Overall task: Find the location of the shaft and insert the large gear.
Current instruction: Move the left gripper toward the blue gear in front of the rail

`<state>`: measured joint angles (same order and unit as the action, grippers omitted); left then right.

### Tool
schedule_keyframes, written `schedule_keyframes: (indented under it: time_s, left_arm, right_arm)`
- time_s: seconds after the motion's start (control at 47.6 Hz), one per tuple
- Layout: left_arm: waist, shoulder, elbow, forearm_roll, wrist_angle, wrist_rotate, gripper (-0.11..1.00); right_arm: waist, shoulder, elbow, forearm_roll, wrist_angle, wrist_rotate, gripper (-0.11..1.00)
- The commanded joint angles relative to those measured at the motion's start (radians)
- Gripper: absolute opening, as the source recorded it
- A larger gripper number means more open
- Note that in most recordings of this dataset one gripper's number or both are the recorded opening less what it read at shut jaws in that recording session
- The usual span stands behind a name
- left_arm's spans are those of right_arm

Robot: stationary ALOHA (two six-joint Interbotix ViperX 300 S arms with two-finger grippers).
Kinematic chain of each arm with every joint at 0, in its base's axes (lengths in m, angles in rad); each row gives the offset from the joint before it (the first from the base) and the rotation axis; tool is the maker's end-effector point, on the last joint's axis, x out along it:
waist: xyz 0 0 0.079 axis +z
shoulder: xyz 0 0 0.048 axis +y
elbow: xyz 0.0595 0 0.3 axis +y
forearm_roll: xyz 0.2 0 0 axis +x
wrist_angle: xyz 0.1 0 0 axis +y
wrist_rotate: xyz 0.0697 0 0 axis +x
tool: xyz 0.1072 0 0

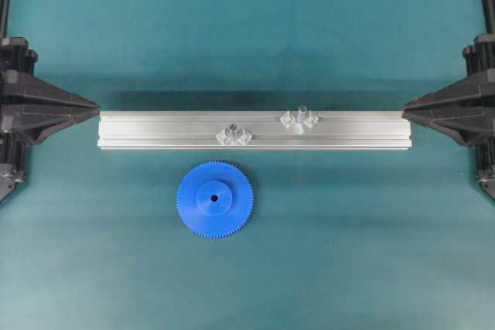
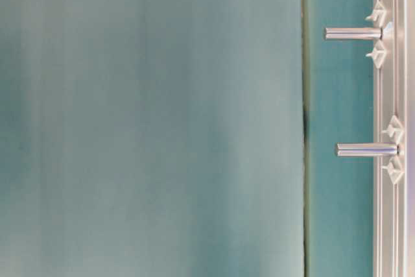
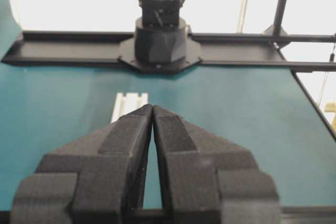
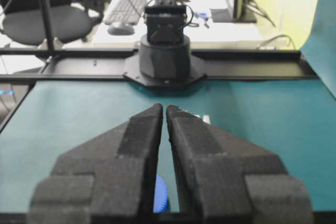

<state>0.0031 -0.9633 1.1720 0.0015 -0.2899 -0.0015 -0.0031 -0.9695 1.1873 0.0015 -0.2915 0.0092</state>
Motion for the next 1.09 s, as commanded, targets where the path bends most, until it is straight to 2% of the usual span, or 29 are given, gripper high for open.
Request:
schedule_keyframes:
  time_s: [0.0, 0.084, 0.168, 0.294, 0.609, 1.072]
  left_arm:
    - [-0.023, 0.018, 0.002, 0.014, -0.006, -0.009, 0.11]
    - [-0.029, 0.032, 0.0, 0.014, -0.006, -0.015, 0.05]
    - [-0.029, 0.046, -0.006, 0.014, -0.005, -0.017, 0.0]
    - [-0.031, 0.071, -0.014, 0.014, 0.003, -0.018, 0.0]
    - [-0.055, 0.146, -0.063, 0.014, 0.095, -0.02, 0.0]
    - [-0.095, 0.299, -0.147, 0.014, 0.241, -0.021, 0.0]
  right_arm:
    - [0.0, 0.012, 0.002, 0.003, -0.005, -0.008, 0.16]
    - [0.0, 0.005, 0.018, 0.017, 0.003, 0.002, 0.21]
    - [0.0, 0.002, 0.031, 0.028, 0.018, 0.02, 0.09]
    - [0.0, -0.005, 0.034, 0.028, 0.049, 0.043, 0.01]
    - [-0.002, -0.02, 0.037, 0.028, 0.172, 0.048, 0.0]
    - [-0.032, -0.028, 0.038, 0.028, 0.249, 0.048, 0.0]
